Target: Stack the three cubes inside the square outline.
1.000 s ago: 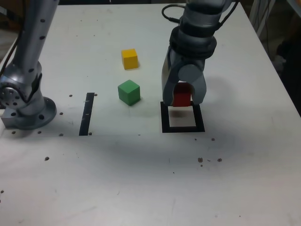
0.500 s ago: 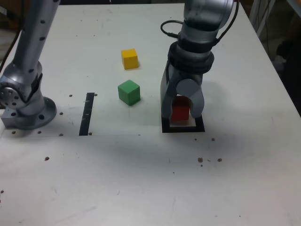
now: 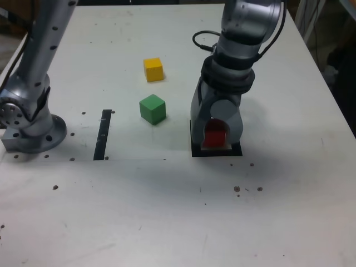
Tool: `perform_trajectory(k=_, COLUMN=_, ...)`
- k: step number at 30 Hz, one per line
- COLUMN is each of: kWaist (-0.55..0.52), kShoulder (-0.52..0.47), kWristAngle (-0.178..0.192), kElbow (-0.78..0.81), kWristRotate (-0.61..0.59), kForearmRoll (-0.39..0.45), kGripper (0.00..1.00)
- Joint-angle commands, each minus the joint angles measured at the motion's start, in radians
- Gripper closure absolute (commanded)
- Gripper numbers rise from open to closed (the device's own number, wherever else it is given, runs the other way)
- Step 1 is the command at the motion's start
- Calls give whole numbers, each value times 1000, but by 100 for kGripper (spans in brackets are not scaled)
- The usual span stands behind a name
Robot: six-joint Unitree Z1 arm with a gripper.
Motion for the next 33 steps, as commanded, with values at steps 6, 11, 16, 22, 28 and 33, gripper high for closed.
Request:
perform_trajectory(k=6, kWaist=-1, kShoulder=-1, kWristAngle=17, kElbow=-5, kWristRotate=-3, kForearmRoll=5, kGripper=11)
perform_trajectory(k=11, kWaist=-1, kShoulder=-27, kWristAngle=51, kElbow=-9, kWristRotate=-20, kForearmRoll=35, kGripper=5)
perform_trajectory(k=16, kWaist=1, kShoulder=-101, kWristAngle=125, kElbow=-25, kWristRotate=-30, kForearmRoll=115, kGripper=2)
perform_trajectory(k=22, kWaist=57, kShoulder=-250, kWristAngle=194, kElbow=-14, kWristRotate=41, kForearmRoll=210, kGripper=0)
perform_trajectory(k=28, kWaist=194, kShoulder=-356, kWristAngle=207, kElbow=60, kWristRotate=94, kForearmRoll=228, kGripper=1)
perform_trajectory(k=33, kWaist=344, kShoulder=-385, kWristAngle=225, kElbow=114, kWristRotate=157, kForearmRoll=218, kGripper=1)
